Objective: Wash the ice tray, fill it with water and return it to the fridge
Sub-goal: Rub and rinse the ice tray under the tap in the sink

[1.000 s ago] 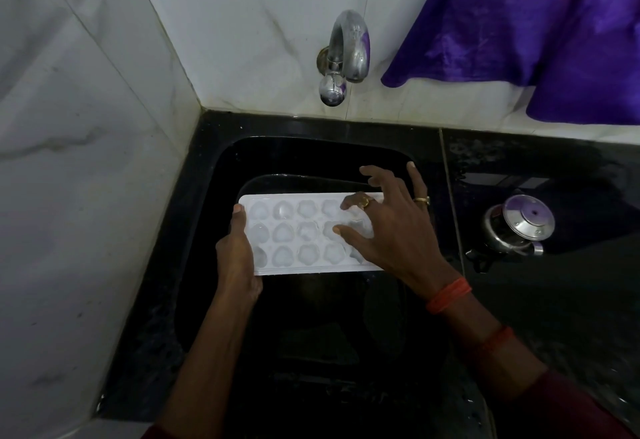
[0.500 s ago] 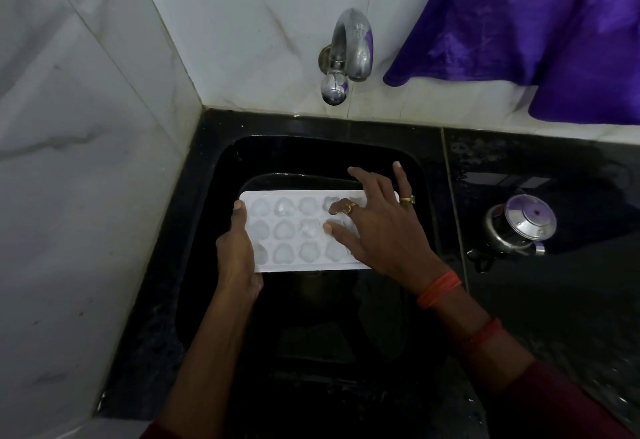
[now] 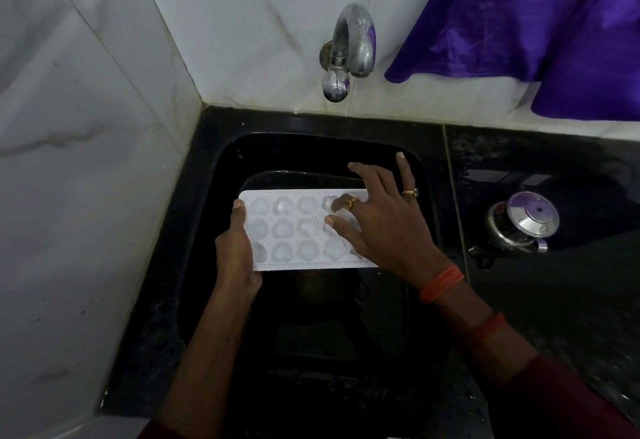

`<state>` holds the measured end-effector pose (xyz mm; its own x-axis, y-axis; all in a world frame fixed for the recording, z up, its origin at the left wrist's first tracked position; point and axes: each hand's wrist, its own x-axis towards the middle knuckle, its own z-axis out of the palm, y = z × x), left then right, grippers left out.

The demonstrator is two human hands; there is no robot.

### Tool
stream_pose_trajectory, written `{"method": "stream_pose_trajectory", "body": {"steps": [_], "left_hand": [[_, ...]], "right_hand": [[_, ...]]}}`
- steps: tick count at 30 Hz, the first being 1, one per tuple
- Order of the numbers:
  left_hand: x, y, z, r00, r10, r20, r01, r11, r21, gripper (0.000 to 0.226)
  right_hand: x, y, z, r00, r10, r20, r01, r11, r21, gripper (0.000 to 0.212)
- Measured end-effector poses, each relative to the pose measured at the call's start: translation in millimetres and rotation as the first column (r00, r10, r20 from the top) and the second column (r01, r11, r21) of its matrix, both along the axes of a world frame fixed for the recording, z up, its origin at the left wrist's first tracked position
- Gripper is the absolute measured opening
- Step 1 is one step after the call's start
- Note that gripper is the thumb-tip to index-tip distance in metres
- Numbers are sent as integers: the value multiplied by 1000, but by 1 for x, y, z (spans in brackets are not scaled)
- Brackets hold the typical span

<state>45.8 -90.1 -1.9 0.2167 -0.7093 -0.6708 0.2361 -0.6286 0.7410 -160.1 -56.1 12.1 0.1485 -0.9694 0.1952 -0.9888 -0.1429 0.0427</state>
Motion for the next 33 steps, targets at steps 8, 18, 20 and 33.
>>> {"method": "stream_pose_trajectory", "body": {"steps": [8,18,20,33], "left_hand": [[0,1,1,1000,-2,-7,2,1000,4,44],[2,-2,-1,1000,-15,-18,15,1000,9,51],[2,-2,-1,1000,-13,-22,13,1000,7,50],[-2,-4,-2,1000,-9,-14,9,1000,-5,47]], "right_hand": [[0,-5,3,998,26,-53,-27,999,-28,52],[-2,-7,3,995,31,-99,-30,999,12,41],[-2,-8,3,995,23,-101,-21,1000,22,43],[-2,-9,4,997,19,-74,-15,999,52,55]]}}
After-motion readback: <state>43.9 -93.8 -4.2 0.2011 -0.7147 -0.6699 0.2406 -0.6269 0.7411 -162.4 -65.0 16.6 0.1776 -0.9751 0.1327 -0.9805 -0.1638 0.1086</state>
